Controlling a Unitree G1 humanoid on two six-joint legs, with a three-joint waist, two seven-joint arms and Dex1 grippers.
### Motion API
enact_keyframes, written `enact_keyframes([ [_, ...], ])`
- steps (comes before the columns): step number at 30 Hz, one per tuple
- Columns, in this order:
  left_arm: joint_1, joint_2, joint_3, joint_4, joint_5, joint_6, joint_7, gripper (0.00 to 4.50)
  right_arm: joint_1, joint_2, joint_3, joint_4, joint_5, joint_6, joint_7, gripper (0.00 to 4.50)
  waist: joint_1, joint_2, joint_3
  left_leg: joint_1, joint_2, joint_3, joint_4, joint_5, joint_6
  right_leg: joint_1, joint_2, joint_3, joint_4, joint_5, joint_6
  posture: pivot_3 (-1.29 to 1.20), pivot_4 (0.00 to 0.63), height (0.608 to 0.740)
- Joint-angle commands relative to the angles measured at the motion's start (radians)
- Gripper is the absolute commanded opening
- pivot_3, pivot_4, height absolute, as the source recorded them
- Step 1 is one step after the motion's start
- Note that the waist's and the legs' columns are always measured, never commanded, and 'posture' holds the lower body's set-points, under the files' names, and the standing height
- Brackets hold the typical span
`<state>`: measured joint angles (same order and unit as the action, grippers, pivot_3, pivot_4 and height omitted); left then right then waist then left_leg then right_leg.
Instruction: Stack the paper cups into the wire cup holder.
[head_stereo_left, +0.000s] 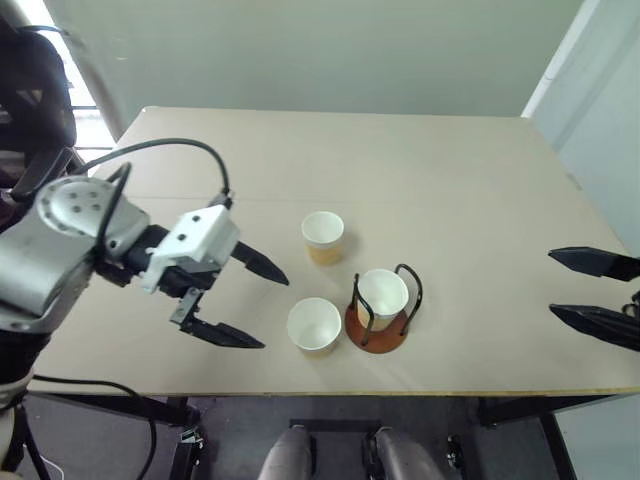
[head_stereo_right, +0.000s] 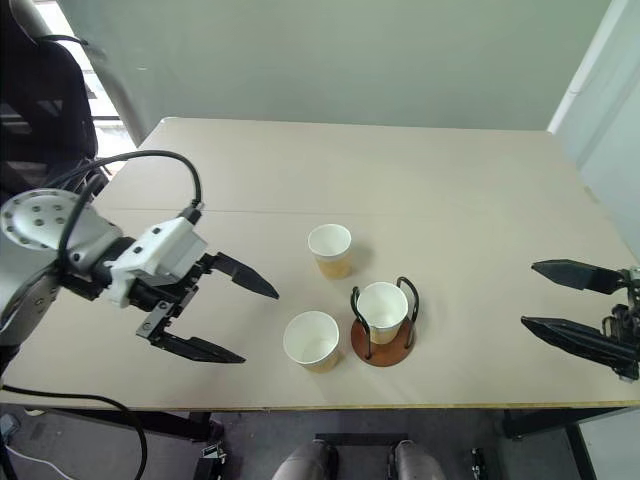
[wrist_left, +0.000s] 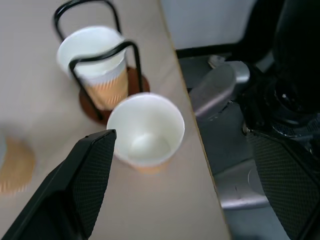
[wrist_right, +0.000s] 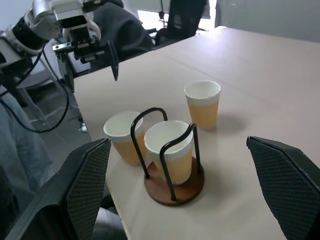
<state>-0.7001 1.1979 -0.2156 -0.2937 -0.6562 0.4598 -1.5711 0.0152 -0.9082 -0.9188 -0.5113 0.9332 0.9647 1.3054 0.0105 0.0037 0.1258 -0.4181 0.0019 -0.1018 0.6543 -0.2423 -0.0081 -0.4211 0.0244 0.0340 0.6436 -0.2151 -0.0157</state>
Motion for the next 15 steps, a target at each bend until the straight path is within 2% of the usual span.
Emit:
enact_keyframes([
  [1, -0.061, 0.022, -0.13, 0.029, 0.027, -0.105, -0.043, 4.5, 0.011, -0.026, -0.048, -0.041, 0.054, -0.041, -0.032, 4.47, -0.005, 0.0, 0.0, 0.001, 0.0, 0.0, 0.0, 0.0, 0.001, 0.002, 0.0, 0.0, 0.0, -0.001, 0.0, 0.0, 0.15, 0.74],
  [3, -0.091, 0.034, -0.184, 0.046, 0.027, -0.141, -0.043, 4.5, 0.022, -0.036, -0.052, -0.046, 0.073, -0.055, -0.044, 4.47, -0.005, 0.0, 0.0, 0.005, 0.0, -0.001, 0.0, 0.002, 0.002, 0.002, 0.0, 0.0, 0.0, -0.003, -0.001, 0.0, 0.15, 0.74],
  [8, -0.145, 0.08, -0.288, 0.062, 0.012, -0.208, -0.043, 4.5, 0.047, -0.069, -0.072, -0.046, 0.093, -0.083, -0.055, 4.47, -0.003, 0.0, 0.0, 0.002, -0.001, -0.002, 0.002, 0.003, 0.004, 0.002, 0.0, 0.001, -0.001, -0.004, 0.001, 0.0, 0.15, 0.74],
  [15, -0.149, 0.034, -0.357, 0.069, 0.052, -0.226, -0.043, 4.5, 0.061, -0.088, -0.049, -0.037, 0.108, -0.108, -0.087, 4.47, 0.001, 0.0, 0.0, -0.001, -0.002, -0.003, 0.006, 0.0, 0.008, 0.002, 0.0, 0.001, -0.002, -0.003, 0.006, 0.0, 0.15, 0.74],
])
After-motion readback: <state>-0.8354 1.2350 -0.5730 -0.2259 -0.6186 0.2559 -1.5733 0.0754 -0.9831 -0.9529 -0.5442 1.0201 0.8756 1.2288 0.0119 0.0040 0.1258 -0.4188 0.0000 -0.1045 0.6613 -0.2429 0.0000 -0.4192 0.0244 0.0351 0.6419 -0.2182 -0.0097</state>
